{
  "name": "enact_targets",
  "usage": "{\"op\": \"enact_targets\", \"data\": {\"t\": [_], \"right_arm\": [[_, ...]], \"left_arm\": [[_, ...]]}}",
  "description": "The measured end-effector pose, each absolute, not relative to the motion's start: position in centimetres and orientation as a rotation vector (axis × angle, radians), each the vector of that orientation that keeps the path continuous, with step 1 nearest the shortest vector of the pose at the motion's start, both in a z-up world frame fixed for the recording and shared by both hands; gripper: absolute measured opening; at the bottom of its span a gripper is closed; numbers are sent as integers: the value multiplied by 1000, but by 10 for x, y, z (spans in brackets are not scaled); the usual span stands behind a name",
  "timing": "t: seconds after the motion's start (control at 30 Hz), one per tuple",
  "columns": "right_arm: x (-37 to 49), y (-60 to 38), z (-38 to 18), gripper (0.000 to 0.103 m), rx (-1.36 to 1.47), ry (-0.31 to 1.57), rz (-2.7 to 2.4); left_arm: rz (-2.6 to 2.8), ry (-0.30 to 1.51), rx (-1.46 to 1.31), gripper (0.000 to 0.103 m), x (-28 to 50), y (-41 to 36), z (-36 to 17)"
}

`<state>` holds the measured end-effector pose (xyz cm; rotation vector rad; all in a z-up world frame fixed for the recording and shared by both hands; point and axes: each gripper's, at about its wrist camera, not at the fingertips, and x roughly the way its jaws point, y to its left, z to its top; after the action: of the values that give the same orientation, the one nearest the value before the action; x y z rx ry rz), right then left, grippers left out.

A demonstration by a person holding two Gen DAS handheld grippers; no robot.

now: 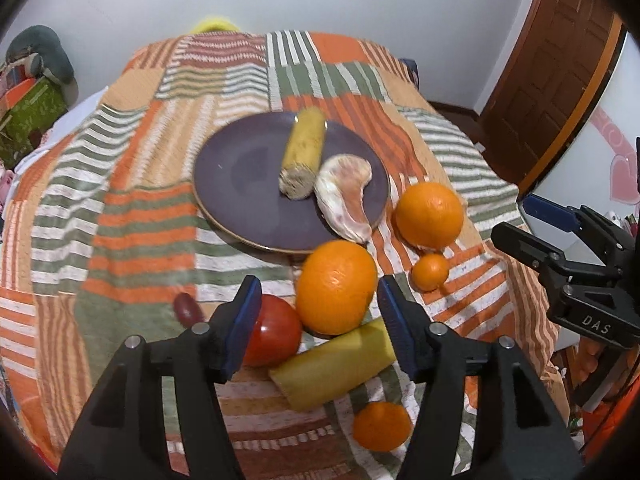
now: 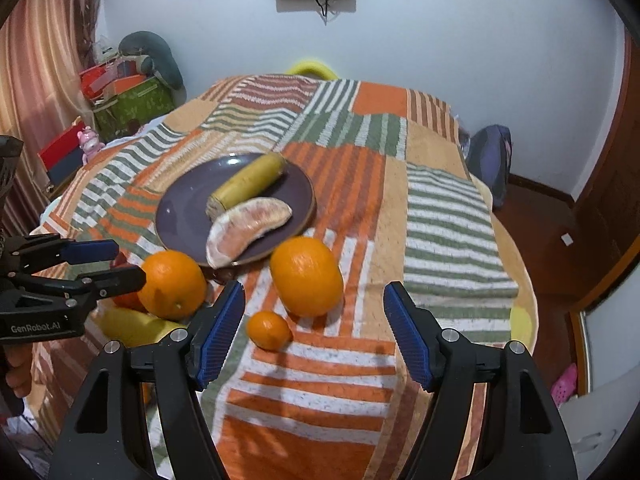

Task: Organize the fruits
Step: 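Grasp a large orange with the left tool while the right tool grasps another large orange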

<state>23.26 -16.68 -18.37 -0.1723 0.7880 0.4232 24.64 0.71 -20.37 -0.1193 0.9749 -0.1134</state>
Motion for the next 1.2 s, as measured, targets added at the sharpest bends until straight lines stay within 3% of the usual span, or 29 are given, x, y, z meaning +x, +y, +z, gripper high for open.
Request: {"op": "enact_targets", "data": {"t": [0.57,0.67,0.73,0.87,0.93,1.2], "right_arm": [[269,-160,-225,68,-146,858,464],[275,-156,-229,68,-129,867,480],[277,-154,-231,68,-119,877,494],[279,-150,-235,66,-115,891,511],[279,-148,-236,59,-120,897,511],[278,-150,-231,58,-85,918,523]], "left_arm": [[-109,978,-59,64,269,-9,-229],[-119,965,-55,61,270,-9,-230],[-152,973,-82,53,270,-8,-231],[-154,972,-87,53,270,-7,-230],[-153,973,-90,52,270,-8,-230],[-142,969,-97,52,269,-8,-224]]}}
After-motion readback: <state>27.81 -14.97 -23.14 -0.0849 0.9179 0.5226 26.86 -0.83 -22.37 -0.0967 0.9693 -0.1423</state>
